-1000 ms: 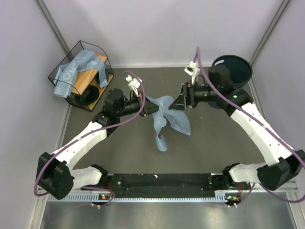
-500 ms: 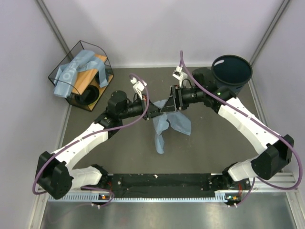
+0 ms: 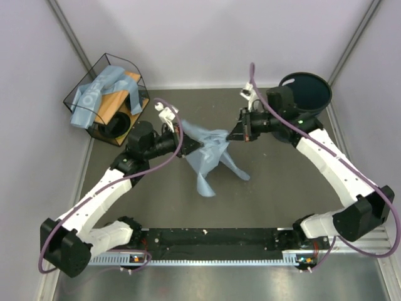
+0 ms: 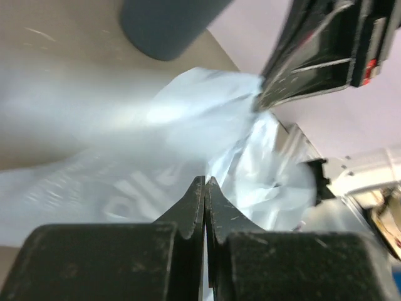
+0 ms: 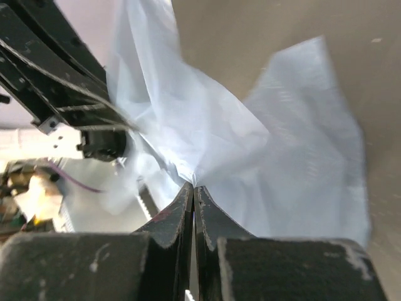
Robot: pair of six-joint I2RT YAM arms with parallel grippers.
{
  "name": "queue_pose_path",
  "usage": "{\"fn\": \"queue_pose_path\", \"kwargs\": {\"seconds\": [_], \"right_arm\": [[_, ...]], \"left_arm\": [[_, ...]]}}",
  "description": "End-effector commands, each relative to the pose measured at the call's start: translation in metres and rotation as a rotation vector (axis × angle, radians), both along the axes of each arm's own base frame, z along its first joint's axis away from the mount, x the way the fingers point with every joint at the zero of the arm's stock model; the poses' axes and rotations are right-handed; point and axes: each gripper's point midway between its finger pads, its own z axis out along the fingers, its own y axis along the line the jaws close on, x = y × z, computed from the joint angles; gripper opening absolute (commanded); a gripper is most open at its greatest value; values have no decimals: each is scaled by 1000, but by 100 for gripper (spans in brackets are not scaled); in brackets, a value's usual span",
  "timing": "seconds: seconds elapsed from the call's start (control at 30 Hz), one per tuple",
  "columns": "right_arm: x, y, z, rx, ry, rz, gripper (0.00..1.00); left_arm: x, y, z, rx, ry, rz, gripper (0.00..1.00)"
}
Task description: Put the trash bags into the trash bin
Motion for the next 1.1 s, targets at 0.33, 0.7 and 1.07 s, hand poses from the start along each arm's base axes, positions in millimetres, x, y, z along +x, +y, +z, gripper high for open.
{"fn": "queue_pose_path", "kwargs": {"seconds": [0.33, 0.7, 1.07], "right_arm": [[52, -115, 40, -166, -309, -316, 0], [50, -98, 63, -96, -360, -207, 0], [2, -44, 99, 96, -396, 41, 0]], "left_arm": [[47, 109, 5, 189, -136, 347, 0], [3, 69, 27, 107, -215, 4, 0], [-21, 60, 49, 208, -505, -186, 82]]}}
